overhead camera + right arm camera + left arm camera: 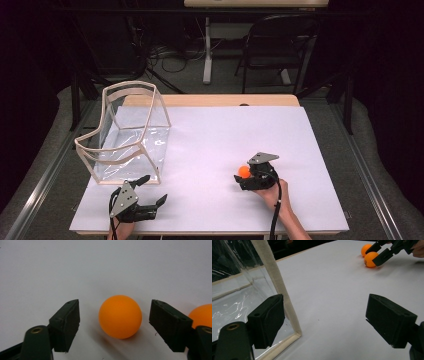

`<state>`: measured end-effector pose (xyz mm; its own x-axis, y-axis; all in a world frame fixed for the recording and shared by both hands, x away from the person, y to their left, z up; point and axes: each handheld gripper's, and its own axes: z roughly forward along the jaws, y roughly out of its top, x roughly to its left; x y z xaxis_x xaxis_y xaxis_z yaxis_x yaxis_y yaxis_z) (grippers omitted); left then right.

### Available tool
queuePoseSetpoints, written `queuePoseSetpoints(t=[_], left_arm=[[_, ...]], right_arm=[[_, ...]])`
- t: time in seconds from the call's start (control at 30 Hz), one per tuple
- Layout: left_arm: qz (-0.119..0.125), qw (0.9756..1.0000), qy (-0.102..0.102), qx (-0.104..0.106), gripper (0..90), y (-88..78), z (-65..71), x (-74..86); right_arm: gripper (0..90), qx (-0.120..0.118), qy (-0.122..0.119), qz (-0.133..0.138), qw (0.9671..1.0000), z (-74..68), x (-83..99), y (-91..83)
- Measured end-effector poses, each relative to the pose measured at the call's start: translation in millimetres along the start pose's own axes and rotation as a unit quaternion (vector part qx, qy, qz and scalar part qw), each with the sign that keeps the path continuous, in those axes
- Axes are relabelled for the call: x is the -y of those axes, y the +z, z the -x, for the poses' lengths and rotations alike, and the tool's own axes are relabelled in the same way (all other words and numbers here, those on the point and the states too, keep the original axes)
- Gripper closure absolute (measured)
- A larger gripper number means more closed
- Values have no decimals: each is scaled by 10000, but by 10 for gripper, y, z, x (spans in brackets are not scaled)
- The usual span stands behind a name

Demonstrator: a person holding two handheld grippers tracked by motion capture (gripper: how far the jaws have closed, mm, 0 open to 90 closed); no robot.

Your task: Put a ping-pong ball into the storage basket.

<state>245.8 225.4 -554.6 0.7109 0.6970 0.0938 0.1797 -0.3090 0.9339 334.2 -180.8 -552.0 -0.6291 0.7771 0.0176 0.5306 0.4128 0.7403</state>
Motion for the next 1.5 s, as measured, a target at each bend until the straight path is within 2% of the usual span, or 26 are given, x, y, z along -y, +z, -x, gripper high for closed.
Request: queuePoseSetpoints(t=[0.13, 0.6, 0.93, 1.5], left_arm=[[-9, 10000, 25, 5, 157, 2, -3, 0], [17, 10000, -8, -2, 157, -1, -6, -2], [23, 10000, -13, 2, 158, -4, -12, -3], [48, 10000, 24, -2, 157, -20, 1, -10]], right_arm=[[327, 43, 41, -111, 9999, -9, 2, 33], [500, 71, 126, -173, 9997, 33, 15, 17], [503, 81, 88, -29, 9999, 38, -27, -76], [505, 8, -26, 13, 10000, -19, -83, -149]])
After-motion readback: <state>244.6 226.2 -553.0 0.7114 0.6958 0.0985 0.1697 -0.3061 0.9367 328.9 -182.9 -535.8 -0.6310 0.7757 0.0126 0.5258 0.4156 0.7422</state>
